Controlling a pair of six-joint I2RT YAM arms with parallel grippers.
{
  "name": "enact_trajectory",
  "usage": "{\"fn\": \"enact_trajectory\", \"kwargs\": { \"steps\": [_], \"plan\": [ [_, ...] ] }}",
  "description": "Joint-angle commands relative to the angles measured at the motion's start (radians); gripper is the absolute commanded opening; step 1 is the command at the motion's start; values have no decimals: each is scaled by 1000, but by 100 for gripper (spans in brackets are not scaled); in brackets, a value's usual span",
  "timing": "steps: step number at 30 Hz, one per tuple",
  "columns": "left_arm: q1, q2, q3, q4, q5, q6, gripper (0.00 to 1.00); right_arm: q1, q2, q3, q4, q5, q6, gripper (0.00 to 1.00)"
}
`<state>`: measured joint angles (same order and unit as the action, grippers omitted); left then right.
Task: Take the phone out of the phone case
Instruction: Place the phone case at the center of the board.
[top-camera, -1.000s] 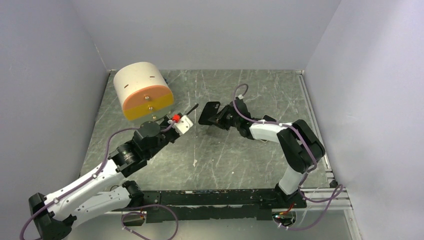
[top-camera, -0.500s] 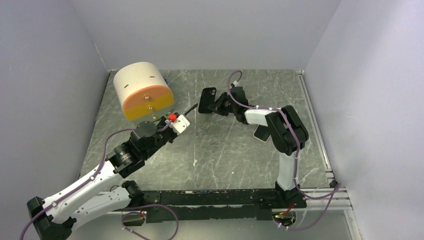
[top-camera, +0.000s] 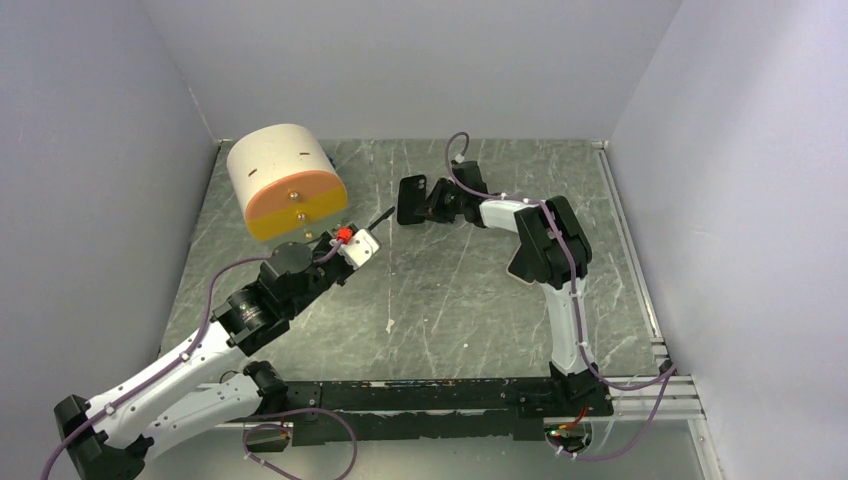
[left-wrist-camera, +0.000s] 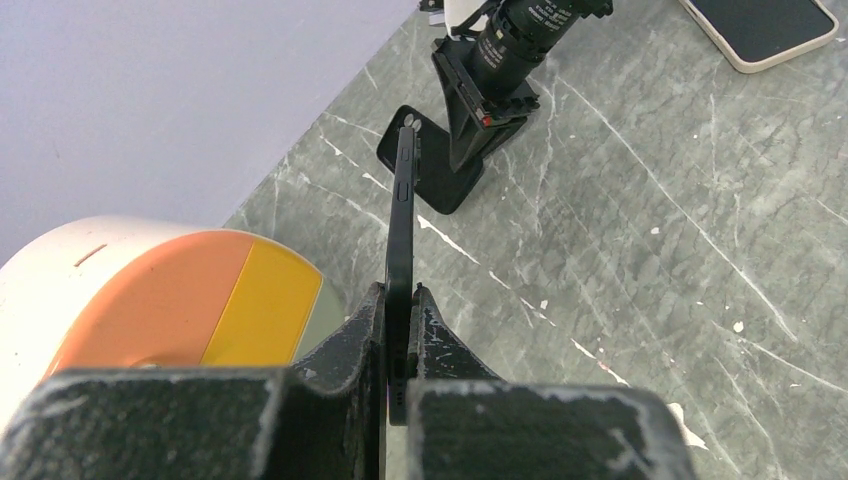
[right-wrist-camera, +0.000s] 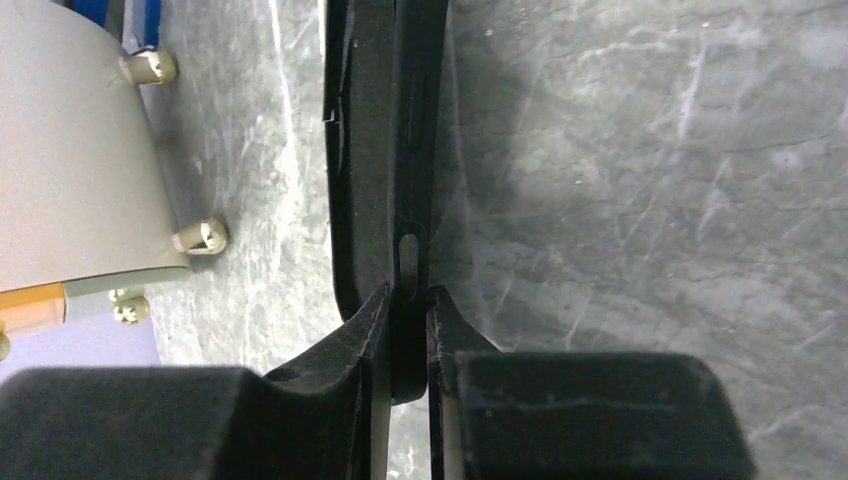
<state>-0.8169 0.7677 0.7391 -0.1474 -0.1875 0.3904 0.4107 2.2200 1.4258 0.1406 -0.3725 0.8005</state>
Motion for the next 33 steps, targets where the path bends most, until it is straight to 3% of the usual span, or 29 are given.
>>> {"fn": "enact_trajectory", "kwargs": {
  "steps": [1, 13, 20, 33],
  "plan": [
    [11, -14, 8, 96, 20, 8, 3, -26, 22, 51, -41, 8, -38, 18],
    [20, 29, 11, 92, 56, -6, 3, -66, -143, -65, -74, 128, -90, 77],
    [19, 71, 7, 102, 58, -10, 3, -54, -418, -356, 103, 117, 100, 97],
    [4, 172, 19, 119, 65, 36, 3, 148, -770, -658, 282, 135, 329, 99]
  ]
}}
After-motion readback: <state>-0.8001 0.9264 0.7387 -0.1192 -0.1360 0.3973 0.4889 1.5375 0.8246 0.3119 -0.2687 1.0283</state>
